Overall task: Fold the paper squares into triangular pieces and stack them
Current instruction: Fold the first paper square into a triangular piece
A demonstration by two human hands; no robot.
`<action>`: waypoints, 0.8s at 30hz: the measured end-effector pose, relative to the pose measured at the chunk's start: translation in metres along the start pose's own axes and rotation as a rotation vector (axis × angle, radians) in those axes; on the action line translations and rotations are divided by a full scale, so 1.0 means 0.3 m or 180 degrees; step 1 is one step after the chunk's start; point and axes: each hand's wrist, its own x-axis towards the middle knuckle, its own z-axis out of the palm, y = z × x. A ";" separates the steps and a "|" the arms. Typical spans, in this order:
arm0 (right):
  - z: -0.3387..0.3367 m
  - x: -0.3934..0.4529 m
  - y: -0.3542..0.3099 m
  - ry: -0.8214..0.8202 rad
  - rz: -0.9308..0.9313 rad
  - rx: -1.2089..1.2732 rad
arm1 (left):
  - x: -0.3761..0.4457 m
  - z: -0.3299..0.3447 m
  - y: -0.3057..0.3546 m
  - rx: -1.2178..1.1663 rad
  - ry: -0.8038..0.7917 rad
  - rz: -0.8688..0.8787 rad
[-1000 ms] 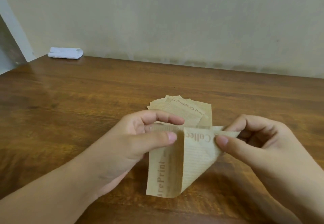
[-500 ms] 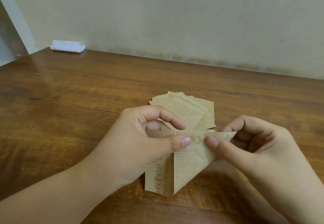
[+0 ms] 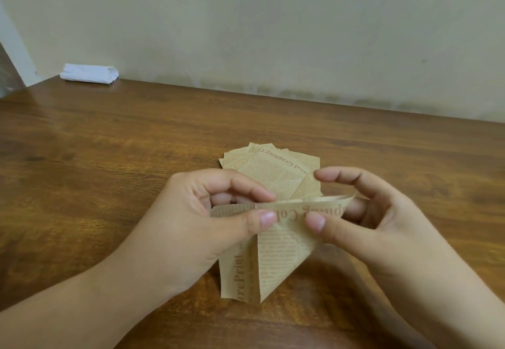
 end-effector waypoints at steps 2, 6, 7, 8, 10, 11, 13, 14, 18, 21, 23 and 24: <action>0.009 -0.001 -0.007 0.0038 0.0111 0.0158 | 0.000 0.004 0.001 -0.0033 0.0058 -0.0028; 0.008 -0.004 -0.023 0.0348 0.0089 0.0119 | 0.002 0.012 0.001 -0.0109 0.0152 -0.0141; 0.006 -0.002 -0.028 0.0413 0.0070 0.0110 | 0.003 0.013 -0.001 -0.0139 0.0172 -0.0176; 0.003 -0.001 -0.031 0.0464 0.0057 0.0105 | 0.004 0.014 -0.002 -0.0164 0.0184 -0.0208; -0.001 0.002 -0.034 0.0523 0.0058 0.0129 | 0.004 0.015 -0.004 -0.0184 0.0194 -0.0254; -0.001 0.003 -0.034 0.0530 0.0067 0.0172 | 0.003 0.016 -0.004 -0.0191 0.0199 -0.0271; 0.000 0.003 -0.033 0.0516 0.0101 0.0237 | 0.002 0.016 -0.003 -0.0200 0.0215 -0.0291; -0.002 0.003 -0.031 0.0502 0.0122 0.0236 | 0.002 0.016 -0.003 -0.0201 0.0222 -0.0295; -0.014 0.009 -0.022 0.0420 0.0167 0.0071 | 0.003 0.017 -0.006 -0.0199 0.0249 -0.0271; -0.016 0.013 -0.024 0.0417 0.0211 0.0041 | 0.002 0.017 -0.006 -0.0201 0.0265 -0.0245; -0.014 0.011 -0.028 0.0458 0.0265 0.0093 | 0.000 0.017 -0.005 -0.0184 0.0270 -0.0223; -0.012 0.008 -0.032 0.0456 0.0306 0.0119 | -0.001 0.017 -0.004 -0.0170 0.0277 -0.0212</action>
